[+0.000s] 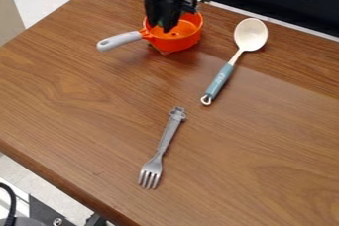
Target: Tomar el pepinillo y poner dentro de la olla naranja
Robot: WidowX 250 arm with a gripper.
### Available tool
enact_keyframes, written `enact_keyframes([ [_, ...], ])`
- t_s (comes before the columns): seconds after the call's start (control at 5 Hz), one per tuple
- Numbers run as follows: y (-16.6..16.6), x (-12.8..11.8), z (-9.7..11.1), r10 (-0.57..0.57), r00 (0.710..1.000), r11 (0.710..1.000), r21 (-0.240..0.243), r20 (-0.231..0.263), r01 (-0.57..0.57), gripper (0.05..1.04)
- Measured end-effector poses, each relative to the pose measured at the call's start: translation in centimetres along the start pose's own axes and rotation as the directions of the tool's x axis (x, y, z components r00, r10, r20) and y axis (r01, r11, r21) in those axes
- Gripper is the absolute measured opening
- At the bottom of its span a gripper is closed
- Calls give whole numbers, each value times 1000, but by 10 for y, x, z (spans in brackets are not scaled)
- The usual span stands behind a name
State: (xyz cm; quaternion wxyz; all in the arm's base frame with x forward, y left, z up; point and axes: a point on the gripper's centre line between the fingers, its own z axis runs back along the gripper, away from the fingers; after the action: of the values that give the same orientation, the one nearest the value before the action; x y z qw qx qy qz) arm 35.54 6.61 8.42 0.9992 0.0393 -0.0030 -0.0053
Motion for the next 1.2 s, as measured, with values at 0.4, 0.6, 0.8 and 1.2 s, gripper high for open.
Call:
enact_keyframes([
  [0.4, 11, 2, -3, 38, 999, 999, 0, -5, -38, 269],
  [0.6, 14, 2, -5, 42, 999, 999, -6, -6, -42, 269],
  [0.8, 15, 1, -9, 62, 998, 998, -3, -28, -62, 269],
  [1.2, 17, 5, -9, 65, 998, 998, 0, -19, -65, 570],
])
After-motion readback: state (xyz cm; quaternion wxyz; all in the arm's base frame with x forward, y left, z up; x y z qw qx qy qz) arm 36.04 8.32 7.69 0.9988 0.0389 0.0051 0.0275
